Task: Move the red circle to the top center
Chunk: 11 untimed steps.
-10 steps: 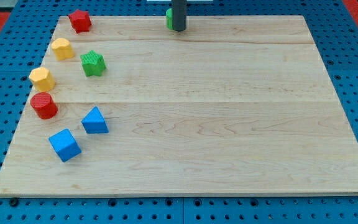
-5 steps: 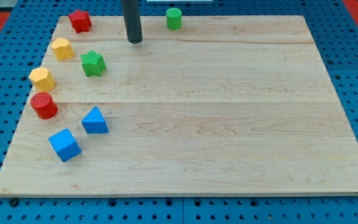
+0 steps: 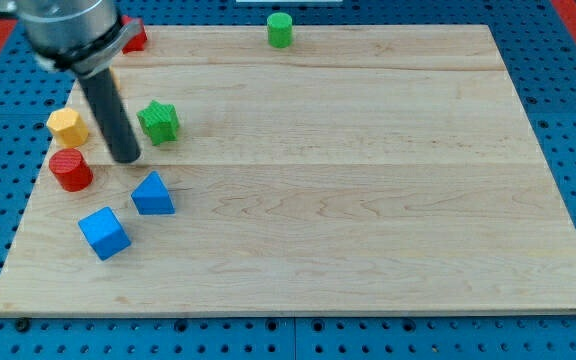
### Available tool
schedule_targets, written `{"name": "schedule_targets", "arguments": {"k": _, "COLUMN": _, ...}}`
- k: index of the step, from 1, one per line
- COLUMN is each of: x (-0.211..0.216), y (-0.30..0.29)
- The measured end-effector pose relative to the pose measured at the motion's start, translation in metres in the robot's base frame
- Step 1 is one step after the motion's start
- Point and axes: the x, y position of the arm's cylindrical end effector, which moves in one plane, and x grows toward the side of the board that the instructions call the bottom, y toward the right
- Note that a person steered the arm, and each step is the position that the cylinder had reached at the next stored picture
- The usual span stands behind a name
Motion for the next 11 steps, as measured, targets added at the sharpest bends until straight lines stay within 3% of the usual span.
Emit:
{"name": "schedule_targets", "arguments": {"k": 1, "x": 0.046, "y": -0.003}}
{"name": "schedule_targets", "arguments": {"k": 2, "x": 0.046, "y": -0.070}}
{"name": "schedule_targets", "arguments": {"k": 6, "x": -0.021, "y": -0.079}}
{"name": "schedule_targets", "arguments": {"k": 8, "x": -0.022, "y": 0.089}}
{"name": "schedule_targets", "arguments": {"k": 9, "x": -0.043, "y": 0.169}}
{"name": "schedule_targets", "arguments": {"k": 10, "x": -0.103, "y": 0.245}}
{"name": "schedule_targets", "arguments": {"k": 11, "x": -0.157, "y": 0.251}}
